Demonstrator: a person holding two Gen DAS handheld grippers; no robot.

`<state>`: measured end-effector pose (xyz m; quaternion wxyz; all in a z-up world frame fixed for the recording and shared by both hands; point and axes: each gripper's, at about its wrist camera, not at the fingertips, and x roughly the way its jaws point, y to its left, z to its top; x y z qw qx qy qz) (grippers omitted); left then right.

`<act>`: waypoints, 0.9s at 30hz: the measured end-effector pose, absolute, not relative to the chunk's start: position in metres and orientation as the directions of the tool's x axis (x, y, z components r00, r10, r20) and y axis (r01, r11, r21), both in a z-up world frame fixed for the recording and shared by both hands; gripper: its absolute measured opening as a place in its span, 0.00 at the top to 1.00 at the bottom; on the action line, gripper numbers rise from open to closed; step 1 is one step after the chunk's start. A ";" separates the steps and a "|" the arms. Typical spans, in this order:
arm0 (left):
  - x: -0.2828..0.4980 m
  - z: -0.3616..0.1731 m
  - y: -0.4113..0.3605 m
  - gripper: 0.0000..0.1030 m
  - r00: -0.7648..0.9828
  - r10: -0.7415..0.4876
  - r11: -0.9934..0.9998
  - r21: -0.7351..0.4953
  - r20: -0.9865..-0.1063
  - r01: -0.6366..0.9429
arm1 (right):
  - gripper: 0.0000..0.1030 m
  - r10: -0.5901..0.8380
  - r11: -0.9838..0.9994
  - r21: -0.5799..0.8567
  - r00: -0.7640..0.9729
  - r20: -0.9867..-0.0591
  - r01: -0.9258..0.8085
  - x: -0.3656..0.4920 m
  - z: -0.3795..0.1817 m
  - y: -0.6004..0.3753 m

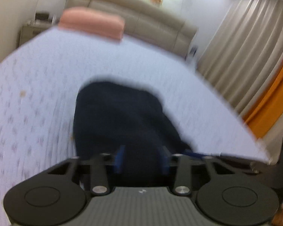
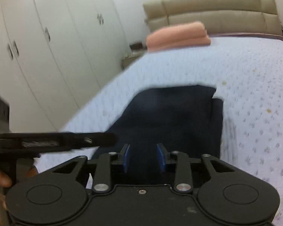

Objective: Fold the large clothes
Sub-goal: 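Release the bundle and pull both tools back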

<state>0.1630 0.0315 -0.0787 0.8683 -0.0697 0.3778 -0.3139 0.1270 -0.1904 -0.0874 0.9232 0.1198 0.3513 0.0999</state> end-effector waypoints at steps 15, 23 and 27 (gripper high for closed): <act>0.086 -0.088 0.030 0.61 0.674 -0.444 0.874 -0.117 -0.590 0.472 | 0.30 0.203 0.956 0.288 0.595 -0.778 0.050 0.087 -0.130 -0.210; 0.009 -0.047 0.030 0.46 0.771 -0.278 0.935 0.021 -0.573 0.353 | 0.15 -0.060 0.973 0.093 0.619 -0.783 0.211 0.016 -0.070 -0.215; -0.013 0.007 0.036 0.32 0.812 -0.210 0.960 0.040 -0.545 0.276 | 0.09 -0.205 0.956 0.028 0.736 -0.646 0.292 -0.017 -0.005 -0.204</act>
